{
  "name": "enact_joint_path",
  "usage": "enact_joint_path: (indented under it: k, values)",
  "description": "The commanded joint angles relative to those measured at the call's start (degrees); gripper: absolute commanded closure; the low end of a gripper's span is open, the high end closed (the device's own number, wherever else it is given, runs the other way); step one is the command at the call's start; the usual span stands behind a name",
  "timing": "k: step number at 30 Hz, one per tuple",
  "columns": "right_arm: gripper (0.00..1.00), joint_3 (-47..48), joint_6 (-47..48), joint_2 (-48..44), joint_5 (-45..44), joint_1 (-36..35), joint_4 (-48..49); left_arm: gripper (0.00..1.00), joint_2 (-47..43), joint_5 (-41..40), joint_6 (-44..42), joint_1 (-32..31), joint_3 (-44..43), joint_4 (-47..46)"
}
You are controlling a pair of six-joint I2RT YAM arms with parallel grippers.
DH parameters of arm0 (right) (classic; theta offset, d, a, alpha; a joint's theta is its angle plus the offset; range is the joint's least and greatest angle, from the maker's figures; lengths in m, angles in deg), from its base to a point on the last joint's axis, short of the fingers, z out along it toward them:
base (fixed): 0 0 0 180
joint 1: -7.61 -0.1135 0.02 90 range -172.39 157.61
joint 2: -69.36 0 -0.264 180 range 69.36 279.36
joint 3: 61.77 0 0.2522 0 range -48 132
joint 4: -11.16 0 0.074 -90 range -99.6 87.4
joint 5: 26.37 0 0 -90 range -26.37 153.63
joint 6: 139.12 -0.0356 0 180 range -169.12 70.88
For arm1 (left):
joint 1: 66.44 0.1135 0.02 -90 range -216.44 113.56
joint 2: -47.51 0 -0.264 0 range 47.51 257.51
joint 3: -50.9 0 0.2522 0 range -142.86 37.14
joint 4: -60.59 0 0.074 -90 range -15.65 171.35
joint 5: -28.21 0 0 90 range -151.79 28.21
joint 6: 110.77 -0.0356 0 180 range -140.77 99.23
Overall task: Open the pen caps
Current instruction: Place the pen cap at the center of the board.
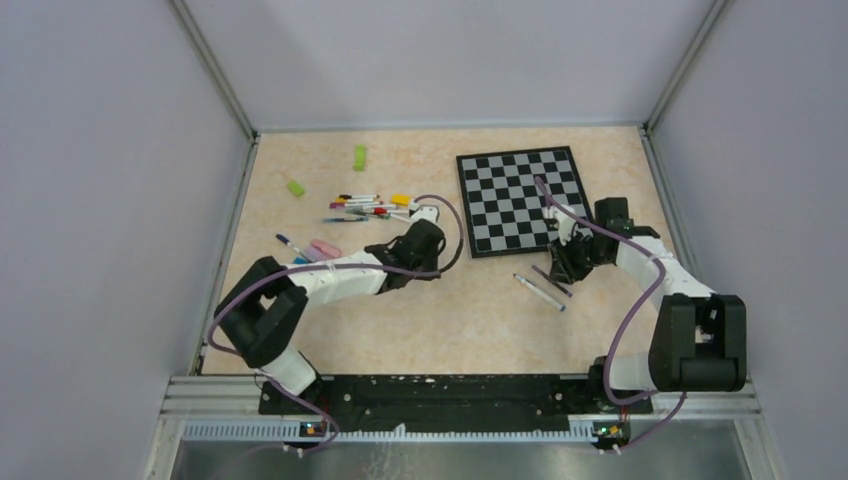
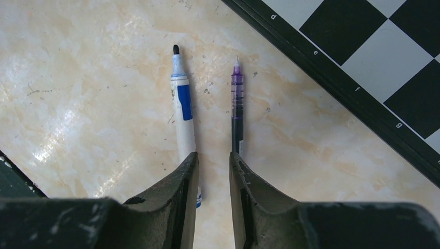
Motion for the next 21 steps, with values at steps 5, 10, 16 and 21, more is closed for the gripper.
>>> enact_joint_path:
  k: [5, 10, 16, 21]
  values:
    - [0.73, 2.47, -0.20, -3.17, 2.07, -0.01, 0.42, 0.84, 7.65, -5.85, -4.64, -0.14, -9.42, 8.06]
    - [0.73, 2.43, -0.13, -3.68, 2.24, -0.04, 0.37, 0.78, 10.63, -7.05, -5.42, -0.16, -12.12, 10.32]
    - [0.73, 2.43, -0.11, -4.05, 2.33, -0.01, 0.34, 0.72, 10.29, -6.31, -5.52, -0.20, -13.05, 10.92]
    - [0.73, 2.43, -0.03, -4.19, 2.50, -0.01, 0.24, 0.67, 8.26, -6.04, -5.86, -0.14, -13.43, 11.38]
